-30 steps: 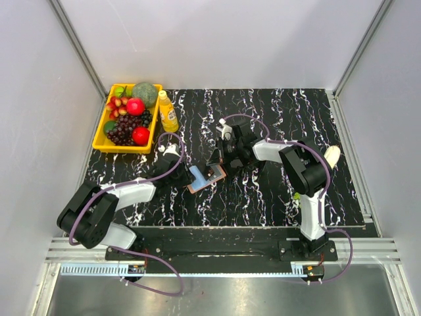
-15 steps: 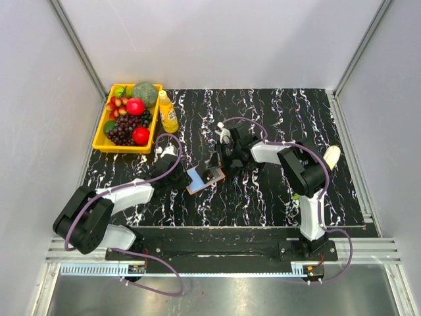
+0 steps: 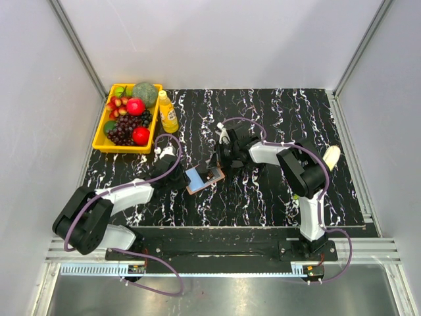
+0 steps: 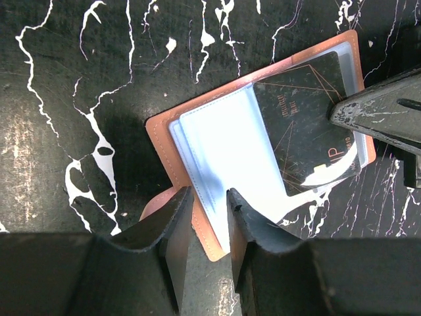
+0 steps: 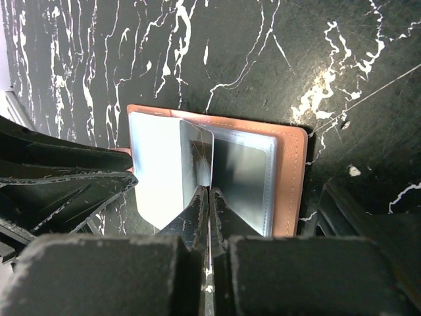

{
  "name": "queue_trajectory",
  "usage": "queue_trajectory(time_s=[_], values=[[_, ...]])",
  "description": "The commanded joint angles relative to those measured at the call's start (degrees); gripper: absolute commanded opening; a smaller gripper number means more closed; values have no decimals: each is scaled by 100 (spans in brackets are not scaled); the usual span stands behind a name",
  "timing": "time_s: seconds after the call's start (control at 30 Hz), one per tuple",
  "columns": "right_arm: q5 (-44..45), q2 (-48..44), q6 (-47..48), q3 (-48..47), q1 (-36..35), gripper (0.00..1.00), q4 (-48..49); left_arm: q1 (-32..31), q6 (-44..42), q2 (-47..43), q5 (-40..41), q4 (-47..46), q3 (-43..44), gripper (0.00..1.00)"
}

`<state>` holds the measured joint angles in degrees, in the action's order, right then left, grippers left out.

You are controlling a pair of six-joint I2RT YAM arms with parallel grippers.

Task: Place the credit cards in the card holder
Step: Insert the credit card into the card holder.

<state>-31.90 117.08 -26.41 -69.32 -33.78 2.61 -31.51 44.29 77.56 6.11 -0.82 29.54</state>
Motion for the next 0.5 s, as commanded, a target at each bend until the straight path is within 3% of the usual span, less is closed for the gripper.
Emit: queue_trajectory(time_s=[0.0, 0.47], values=[[509, -79, 154, -38, -190, 0, -516, 22, -140, -39, 251, 258, 131, 33], [166, -97, 198, 200, -313, 0, 187, 30, -167, 198, 84, 108, 228, 33]])
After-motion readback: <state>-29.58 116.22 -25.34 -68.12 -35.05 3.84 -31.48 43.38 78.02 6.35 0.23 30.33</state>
